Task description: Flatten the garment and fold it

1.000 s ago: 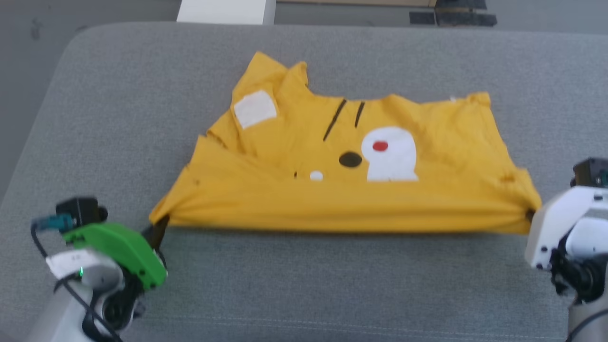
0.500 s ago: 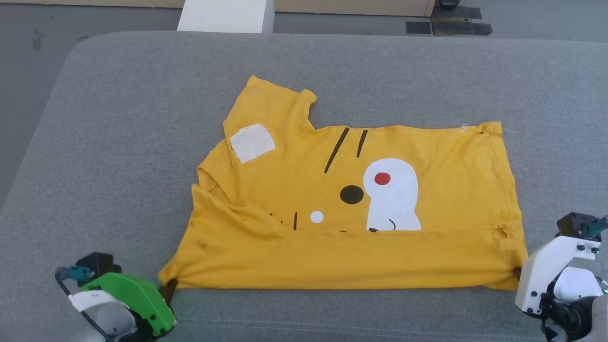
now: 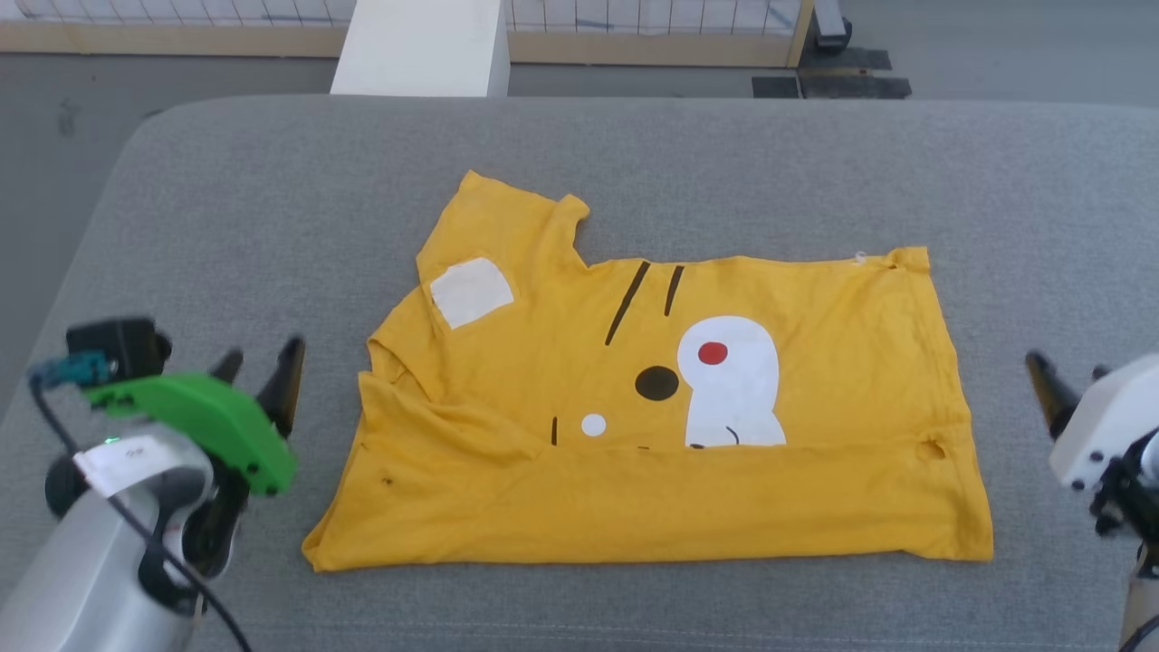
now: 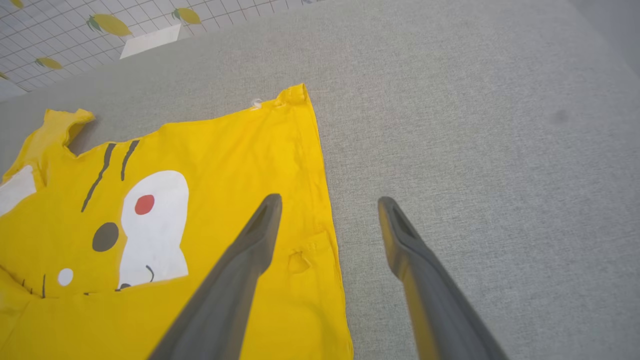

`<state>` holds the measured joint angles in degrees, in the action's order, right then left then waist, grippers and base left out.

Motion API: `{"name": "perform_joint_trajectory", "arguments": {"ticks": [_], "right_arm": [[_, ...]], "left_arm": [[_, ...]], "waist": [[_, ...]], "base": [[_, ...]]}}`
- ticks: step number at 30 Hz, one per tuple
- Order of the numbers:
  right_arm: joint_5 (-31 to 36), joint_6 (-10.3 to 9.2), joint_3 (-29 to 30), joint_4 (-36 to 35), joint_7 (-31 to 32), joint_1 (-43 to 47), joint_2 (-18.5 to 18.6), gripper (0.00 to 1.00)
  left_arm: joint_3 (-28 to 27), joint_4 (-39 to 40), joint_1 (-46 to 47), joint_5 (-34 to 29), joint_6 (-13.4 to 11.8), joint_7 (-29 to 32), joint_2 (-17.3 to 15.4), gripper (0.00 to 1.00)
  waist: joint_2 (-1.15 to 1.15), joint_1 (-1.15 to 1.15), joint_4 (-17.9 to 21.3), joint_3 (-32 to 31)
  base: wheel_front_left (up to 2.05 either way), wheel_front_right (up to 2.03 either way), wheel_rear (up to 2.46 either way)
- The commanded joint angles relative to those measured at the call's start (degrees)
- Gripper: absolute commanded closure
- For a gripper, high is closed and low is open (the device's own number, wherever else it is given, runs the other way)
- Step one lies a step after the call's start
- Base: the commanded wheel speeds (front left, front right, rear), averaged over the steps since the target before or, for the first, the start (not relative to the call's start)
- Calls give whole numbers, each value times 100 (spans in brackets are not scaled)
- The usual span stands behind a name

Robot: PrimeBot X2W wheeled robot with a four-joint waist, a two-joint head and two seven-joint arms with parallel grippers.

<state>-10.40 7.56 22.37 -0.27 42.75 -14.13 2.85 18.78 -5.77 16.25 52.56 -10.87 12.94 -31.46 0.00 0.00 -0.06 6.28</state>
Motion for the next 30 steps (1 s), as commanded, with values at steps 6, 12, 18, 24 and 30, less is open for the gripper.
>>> {"name": "perform_joint_trajectory", "arguments": {"ticks": [6, 12, 18, 24, 30], "right_arm": [[133, -8, -30, -261, -237, -614, 3, 0], [220, -8, -271, -274, -243, -1154, 3, 0], [187, -8, -586, -216, -300, -1607, 3, 0], [28, -8, -911, -118, -504, -1792, 3, 0], [-60, -8, -1075, -121, -601, -1667, 3, 0]], "left_arm": [[288, -408, 1174, -805, 316, -799, 217, 0], [568, -1340, 2524, -1119, 948, -1075, 464, 0], [766, -2354, 3996, -1256, 1398, -737, 608, 0], [926, -3254, 5082, -1258, 1428, 250, 659, 0], [1094, -3748, 5738, -1219, 1268, 1570, 606, 0]], "waist": [[0, 0, 67, 514], [0, 0, 188, 1238], [0, 0, 437, 1971], [0, 0, 745, 2504], [0, 0, 986, 2852]], "base": [[0, 0, 0], [0, 0, 0], [0, 0, 0], [0, 0, 0], [0, 0, 0]]}}
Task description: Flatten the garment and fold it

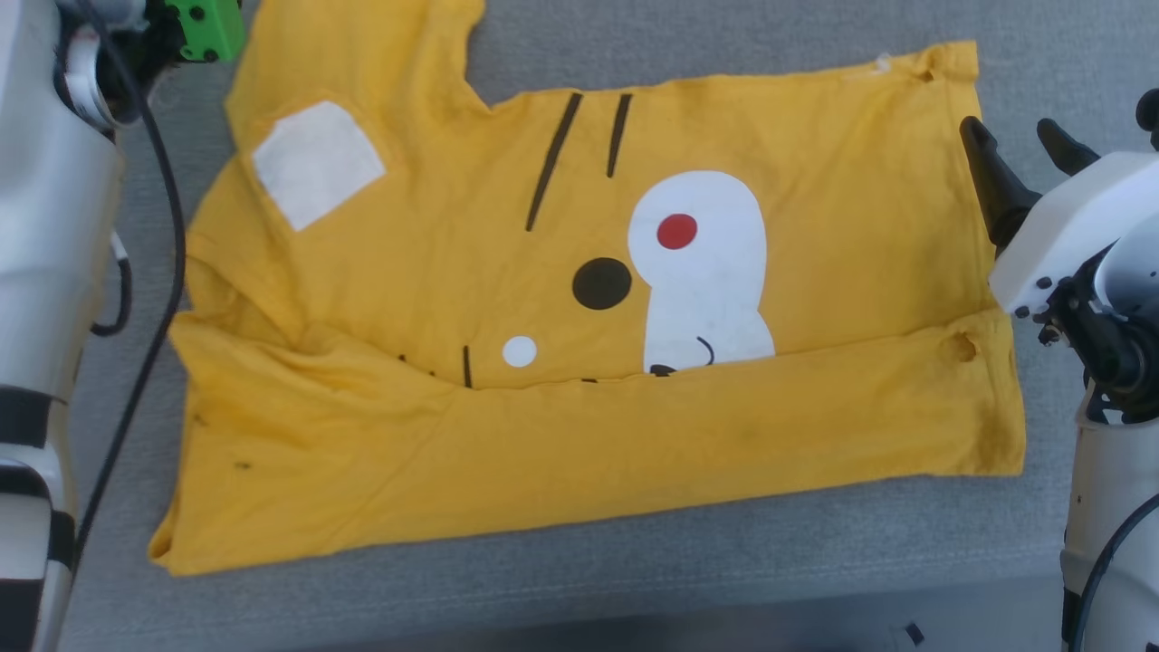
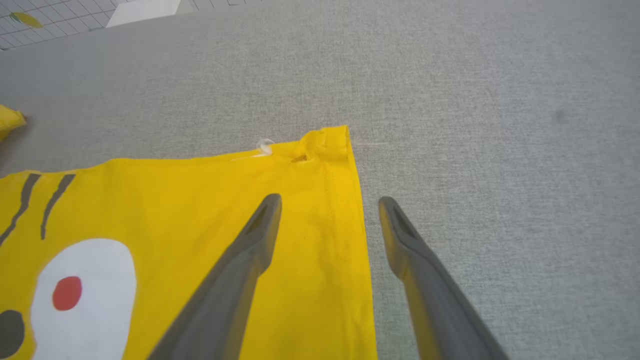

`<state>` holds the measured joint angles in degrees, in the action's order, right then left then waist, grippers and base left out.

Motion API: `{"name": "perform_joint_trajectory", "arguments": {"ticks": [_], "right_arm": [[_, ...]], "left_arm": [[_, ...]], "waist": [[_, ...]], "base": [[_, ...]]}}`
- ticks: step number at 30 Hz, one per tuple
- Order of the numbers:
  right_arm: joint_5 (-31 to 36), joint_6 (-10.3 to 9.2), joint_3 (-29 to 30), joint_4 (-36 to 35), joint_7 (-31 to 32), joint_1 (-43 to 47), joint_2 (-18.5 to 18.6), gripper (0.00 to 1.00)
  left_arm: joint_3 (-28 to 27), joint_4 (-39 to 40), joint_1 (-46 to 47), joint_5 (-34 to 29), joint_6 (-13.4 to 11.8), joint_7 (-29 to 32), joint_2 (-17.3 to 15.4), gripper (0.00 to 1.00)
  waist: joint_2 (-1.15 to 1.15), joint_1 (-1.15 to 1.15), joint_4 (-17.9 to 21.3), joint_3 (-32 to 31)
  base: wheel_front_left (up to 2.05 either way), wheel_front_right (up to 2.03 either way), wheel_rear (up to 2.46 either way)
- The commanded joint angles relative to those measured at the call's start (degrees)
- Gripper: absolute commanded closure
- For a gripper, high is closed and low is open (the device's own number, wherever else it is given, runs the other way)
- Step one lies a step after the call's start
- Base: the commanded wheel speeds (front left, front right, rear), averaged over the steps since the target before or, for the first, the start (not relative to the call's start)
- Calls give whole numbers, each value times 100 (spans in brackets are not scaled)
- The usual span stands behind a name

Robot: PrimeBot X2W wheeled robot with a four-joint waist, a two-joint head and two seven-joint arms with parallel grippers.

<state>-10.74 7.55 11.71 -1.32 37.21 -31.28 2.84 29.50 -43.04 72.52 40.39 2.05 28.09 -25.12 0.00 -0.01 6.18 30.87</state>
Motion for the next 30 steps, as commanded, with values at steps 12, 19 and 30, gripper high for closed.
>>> {"name": "perform_joint_trajectory", "arguments": {"ticks": [12, 19, 30], "right_arm": [[-75, -6, 22, -177, -137, 300, 4, 0], [17, -6, 100, -260, -81, 160, 4, 0], [742, -6, 65, -318, 843, -748, 4, 0]], "left_arm": [[470, -89, 51, 102, -180, 2178, -212, 4], [99, 459, -233, 432, -190, 1587, -229, 100], [-494, 1146, -280, 972, 33, 842, -207, 100]], "waist": [[0, 1, 460, 646], [0, 1, 315, 598], [0, 1, -149, 393]], "base": [[0, 0, 0], [0, 0, 0], [0, 0, 0]]}}
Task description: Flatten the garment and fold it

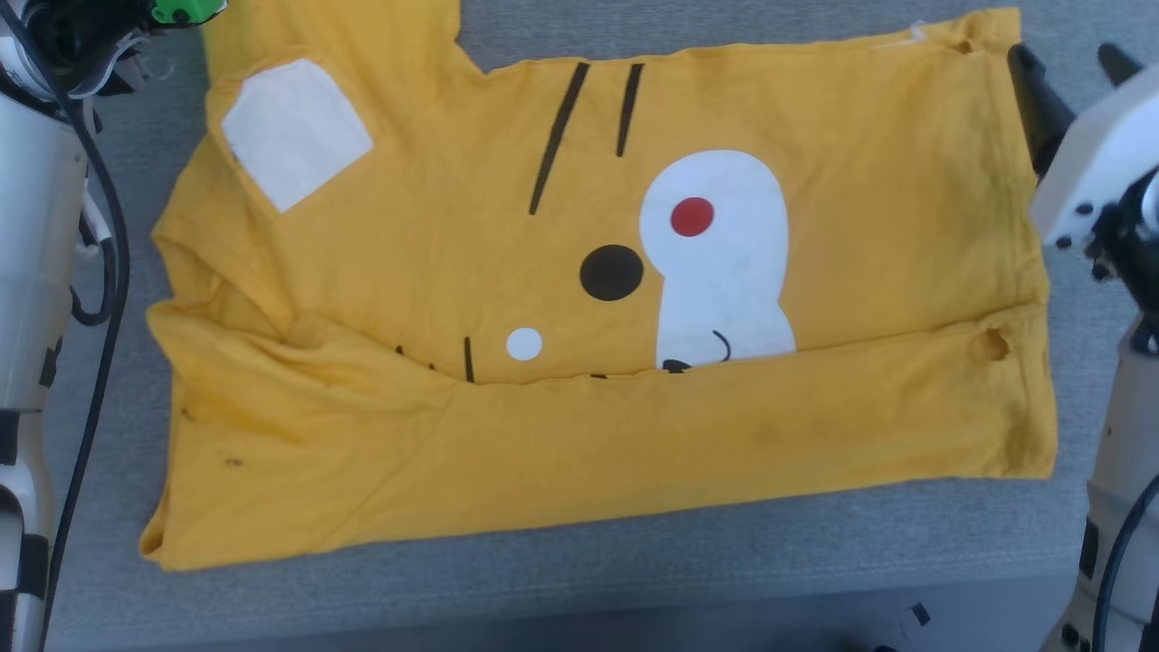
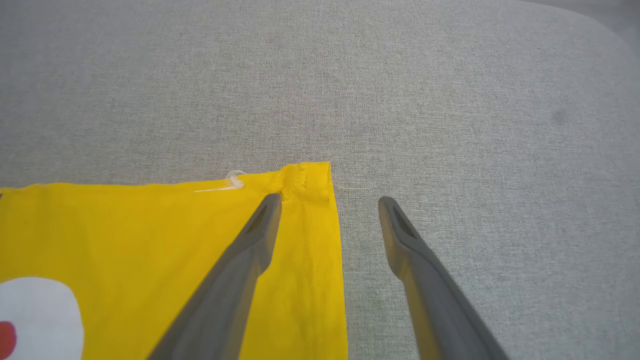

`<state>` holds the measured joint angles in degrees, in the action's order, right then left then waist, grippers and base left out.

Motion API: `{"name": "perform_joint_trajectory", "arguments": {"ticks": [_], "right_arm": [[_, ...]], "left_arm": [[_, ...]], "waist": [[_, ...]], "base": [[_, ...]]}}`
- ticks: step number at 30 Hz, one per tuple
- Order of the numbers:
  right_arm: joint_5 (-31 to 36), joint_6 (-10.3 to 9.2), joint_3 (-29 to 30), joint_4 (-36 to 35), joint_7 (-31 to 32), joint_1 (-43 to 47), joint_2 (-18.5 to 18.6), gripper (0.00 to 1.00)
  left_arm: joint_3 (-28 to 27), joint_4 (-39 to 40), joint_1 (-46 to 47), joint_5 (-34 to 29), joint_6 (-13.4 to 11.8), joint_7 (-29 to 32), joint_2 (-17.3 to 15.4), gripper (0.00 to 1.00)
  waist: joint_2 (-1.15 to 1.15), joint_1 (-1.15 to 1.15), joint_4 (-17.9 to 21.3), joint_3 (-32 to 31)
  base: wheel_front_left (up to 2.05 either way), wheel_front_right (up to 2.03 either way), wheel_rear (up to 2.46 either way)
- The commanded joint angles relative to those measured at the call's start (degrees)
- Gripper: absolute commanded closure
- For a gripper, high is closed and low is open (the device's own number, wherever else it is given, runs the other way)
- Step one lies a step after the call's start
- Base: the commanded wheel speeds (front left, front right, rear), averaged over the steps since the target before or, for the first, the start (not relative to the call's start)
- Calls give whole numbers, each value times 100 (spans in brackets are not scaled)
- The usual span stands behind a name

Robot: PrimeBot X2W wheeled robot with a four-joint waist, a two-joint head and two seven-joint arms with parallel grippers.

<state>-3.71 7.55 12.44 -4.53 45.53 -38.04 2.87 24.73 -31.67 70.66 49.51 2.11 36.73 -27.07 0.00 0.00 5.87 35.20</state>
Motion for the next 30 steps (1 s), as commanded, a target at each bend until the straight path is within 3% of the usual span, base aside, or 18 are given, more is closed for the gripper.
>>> {"name": "perform_joint_trajectory", "arguments": {"ticks": [1, 10, 19, 20, 22, 30], "right_arm": [[174, -6, -15, 46, 161, -204, 0, 0], [1123, -6, 135, 615, 1075, -910, 151, 0], [1141, -6, 120, 994, 1185, -936, 88, 0], [1094, -6, 114, 1017, 1200, -917, 74, 68], [1000, -6, 103, 1039, 1220, -890, 52, 100], [832, -6, 215, 924, 999, -861, 21, 100]], "left_arm": [[-33, 83, -129, 94, 37, -29, -14, 100], [-86, 596, -312, 250, 100, -30, -73, 100], [-108, 803, -445, 289, 63, -30, -167, 100], [-112, 811, -461, 296, 59, -37, -170, 100], [-115, 818, -493, 307, 53, -53, -171, 100], [-164, 777, -623, 385, 103, -245, -128, 100]], "waist": [[0, 0, -166, -30], [0, 0, -452, 226], [0, 0, -512, 380], [0, 0, -512, 374], [0, 0, -511, 350], [0, 0, -540, 21]], "base": [[0, 0, 0], [0, 0, 0], [0, 0, 0], [0, 0, 0], [0, 0, 0], [0, 0, 0]]}}
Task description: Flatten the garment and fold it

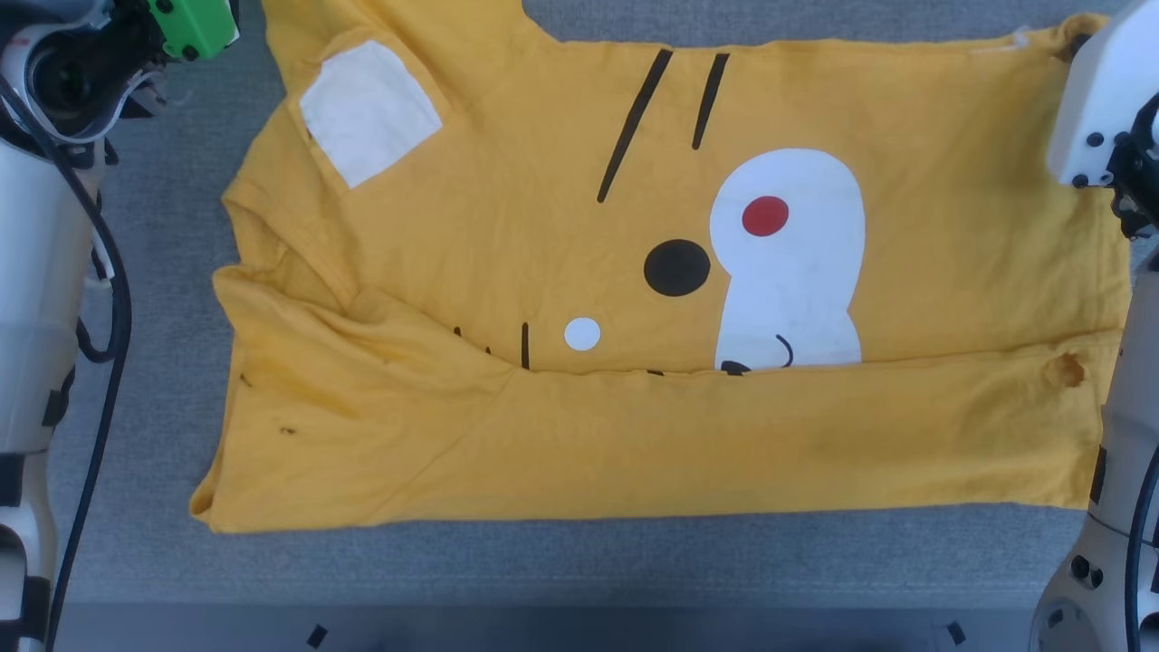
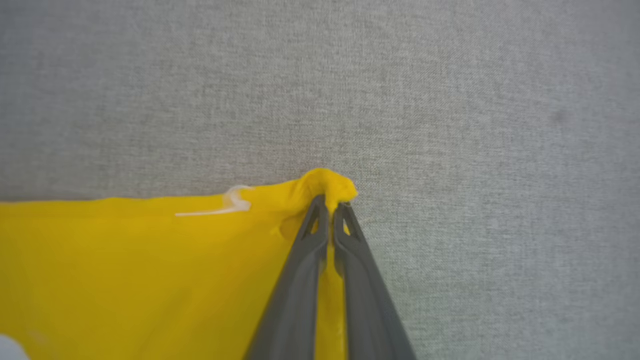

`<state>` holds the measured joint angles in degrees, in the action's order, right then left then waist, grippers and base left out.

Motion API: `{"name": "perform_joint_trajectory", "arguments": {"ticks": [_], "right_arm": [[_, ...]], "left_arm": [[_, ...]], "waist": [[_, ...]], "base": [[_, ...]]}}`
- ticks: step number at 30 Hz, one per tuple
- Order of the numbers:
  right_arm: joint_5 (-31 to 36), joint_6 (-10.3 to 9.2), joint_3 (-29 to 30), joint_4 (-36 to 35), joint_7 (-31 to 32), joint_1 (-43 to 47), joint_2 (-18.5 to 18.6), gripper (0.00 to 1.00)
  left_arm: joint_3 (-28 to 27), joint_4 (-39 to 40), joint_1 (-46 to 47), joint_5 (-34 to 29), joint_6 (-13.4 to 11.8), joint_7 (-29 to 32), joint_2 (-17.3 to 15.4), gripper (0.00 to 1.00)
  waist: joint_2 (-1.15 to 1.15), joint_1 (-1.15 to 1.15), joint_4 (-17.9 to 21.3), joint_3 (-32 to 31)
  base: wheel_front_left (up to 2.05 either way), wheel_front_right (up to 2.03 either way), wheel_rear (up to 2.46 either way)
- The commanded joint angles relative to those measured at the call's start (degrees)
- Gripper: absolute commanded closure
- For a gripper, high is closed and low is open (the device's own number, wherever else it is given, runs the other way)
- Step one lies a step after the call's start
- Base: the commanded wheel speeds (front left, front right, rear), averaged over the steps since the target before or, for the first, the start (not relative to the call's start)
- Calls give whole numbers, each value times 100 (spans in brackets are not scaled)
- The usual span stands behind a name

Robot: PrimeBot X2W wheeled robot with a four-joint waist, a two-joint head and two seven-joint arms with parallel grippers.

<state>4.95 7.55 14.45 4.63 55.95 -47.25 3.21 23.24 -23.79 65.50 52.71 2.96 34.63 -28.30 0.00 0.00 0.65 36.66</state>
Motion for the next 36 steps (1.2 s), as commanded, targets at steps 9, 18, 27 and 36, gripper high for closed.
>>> {"name": "perform_joint_trajectory", "arguments": {"ticks": [9, 18, 27, 36], "right_arm": [[-196, -6, 98, -11, -572, 388, 81, 100], [-547, -6, 345, 59, -889, 1421, 177, 100], [-845, -6, 522, 267, -1161, 2329, 156, 100], [-998, -6, 525, 569, -1436, 2913, 53, 100]], "left_arm": [[-265, 219, -567, 361, 136, -432, -12, 100], [-398, 967, -1933, 627, -26, -635, -160, 100], [-565, 1607, -3530, 895, -442, -865, -239, 100], [-839, 1933, -5043, 1228, -855, -1205, -170, 100]], "waist": [[0, 0, -33, -1001], [0, 0, -155, -1787], [0, 0, -240, -2206], [0, 0, -262, -2313]], "base": [[0, 0, 0], [0, 0, 0], [0, 0, 0], [0, 0, 0]]}}
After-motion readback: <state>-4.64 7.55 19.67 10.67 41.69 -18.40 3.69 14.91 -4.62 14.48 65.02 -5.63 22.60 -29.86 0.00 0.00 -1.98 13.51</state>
